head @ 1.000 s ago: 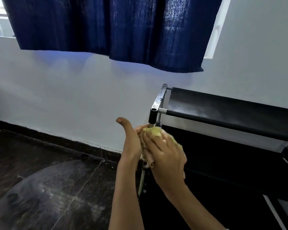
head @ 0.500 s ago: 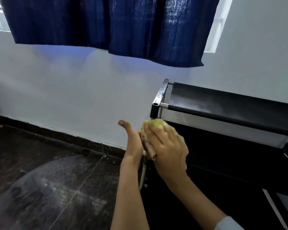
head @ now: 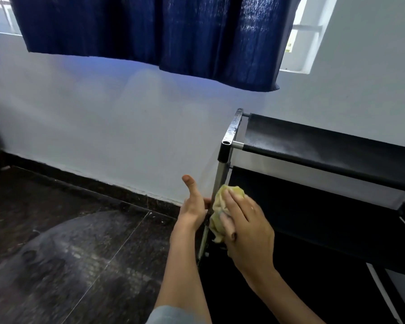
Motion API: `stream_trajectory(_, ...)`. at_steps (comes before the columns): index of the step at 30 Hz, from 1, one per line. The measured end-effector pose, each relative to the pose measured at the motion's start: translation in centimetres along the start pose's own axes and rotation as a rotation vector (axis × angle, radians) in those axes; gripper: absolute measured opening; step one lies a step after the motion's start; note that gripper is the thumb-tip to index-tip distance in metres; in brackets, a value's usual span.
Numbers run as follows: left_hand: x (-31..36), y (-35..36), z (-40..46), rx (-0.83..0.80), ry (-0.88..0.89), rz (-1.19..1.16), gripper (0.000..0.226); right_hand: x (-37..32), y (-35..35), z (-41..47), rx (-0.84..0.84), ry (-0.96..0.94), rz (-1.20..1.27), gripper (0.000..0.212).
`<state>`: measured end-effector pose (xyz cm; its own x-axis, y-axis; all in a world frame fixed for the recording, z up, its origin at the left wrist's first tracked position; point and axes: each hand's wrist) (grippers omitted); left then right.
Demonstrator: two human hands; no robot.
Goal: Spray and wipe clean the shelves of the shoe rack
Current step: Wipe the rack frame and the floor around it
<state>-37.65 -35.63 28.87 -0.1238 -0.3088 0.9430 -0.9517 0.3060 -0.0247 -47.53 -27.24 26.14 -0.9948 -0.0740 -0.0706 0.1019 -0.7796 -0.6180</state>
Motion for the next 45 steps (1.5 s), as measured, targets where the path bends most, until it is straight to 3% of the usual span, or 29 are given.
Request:
stream_trajectory(3, -0.1, 0.1, 0.0, 0.001, -0.048, -0.037, 0.139, -0.6, 1.4, -0.1, -0.166, -0.129, -0.022, 0.045)
stream_trajectory(5, -0.2, -0.1, 0.1, 0.001, -0.082, -0.082, 0.137, -1.0, 2.0, -1.1, -0.304, -0.213, -0.021, 0.047)
stream_trajectory(10, -0.9, -0.4, 0.6, 0.021, -0.125, -0.191, 0.113, 0.5, 0.6, -0.4, -0.463, -0.048, 0.354, 0.039)
stream_trajectory(15, -1.1, -0.3, 1.2, -0.002, -0.114, -0.242, 0.118, 2.0, -1.2, 4.1, -0.321, -0.112, 0.399, 0.039)
stream_trajectory(19, -1.4, -0.5, 1.5, 0.019, -0.094, -0.194, 0.112, 3.3, -0.3, 5.8, -0.011, 0.163, 0.756, 0.063)
stream_trajectory(21, -1.4, -0.4, 1.6, 0.022, -0.097, -0.194, 0.11, 3.4, 0.9, 4.3, 0.04, 0.246, 0.808, 0.05)
stream_trajectory(23, -1.4, -0.3, 1.5, 0.002, -0.115, -0.176, 0.113, 3.0, 2.4, 2.0, -0.063, 0.224, 0.673, 0.035)
stream_trajectory(25, -1.5, -0.4, 1.4, -0.007, -0.134, -0.158, 0.111, 2.4, 3.7, -0.2, -0.165, 0.168, 0.507, 0.037)
stream_trajectory(29, -1.1, -0.6, 1.4, -0.055, -0.166, -0.19, 0.108, 0.2, 4.0, -1.6, -0.105, 0.225, 0.396, 0.04)
stream_trajectory(32, -0.9, -0.7, 1.0, -0.157, -0.183, -0.222, 0.113, -1.1, 4.1, -2.5, -0.167, 0.211, 0.212, 0.076)
stream_trajectory(34, -0.9, -0.8, 0.9, -0.185, -0.169, -0.218, 0.114, -1.2, 4.6, -2.8, -0.197, 0.16, 0.098, 0.088)
stream_trajectory(38, -1.1, -0.9, 1.0, -0.125, -0.147, -0.202, 0.113, -1.3, 4.5, -2.8, -0.201, 0.093, 0.06, 0.077)
stream_trajectory(41, -1.6, -0.9, 1.3, -0.07, -0.138, -0.207, 0.112, -1.5, 2.1, -2.6, -0.361, 0.154, 0.1, 0.071)
stream_trajectory(43, -1.6, -0.8, 1.4, -0.039, -0.118, -0.207, 0.112, -1.3, -0.1, -1.2, -0.311, 0.198, 0.161, 0.064)
stream_trajectory(45, -1.3, -0.6, 1.3, -0.038, -0.108, -0.209, 0.116, -1.3, -2.8, 1.9, -0.113, 0.174, 0.165, 0.067)
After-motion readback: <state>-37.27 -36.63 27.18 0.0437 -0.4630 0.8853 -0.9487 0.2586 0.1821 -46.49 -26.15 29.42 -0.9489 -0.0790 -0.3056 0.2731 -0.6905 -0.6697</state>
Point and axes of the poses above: each hand's wrist, its own z-axis towards the middle knuckle, its own y-axis out of the palm, x = y × z, and after that the axes turned 3 degrees about -y, right-handed
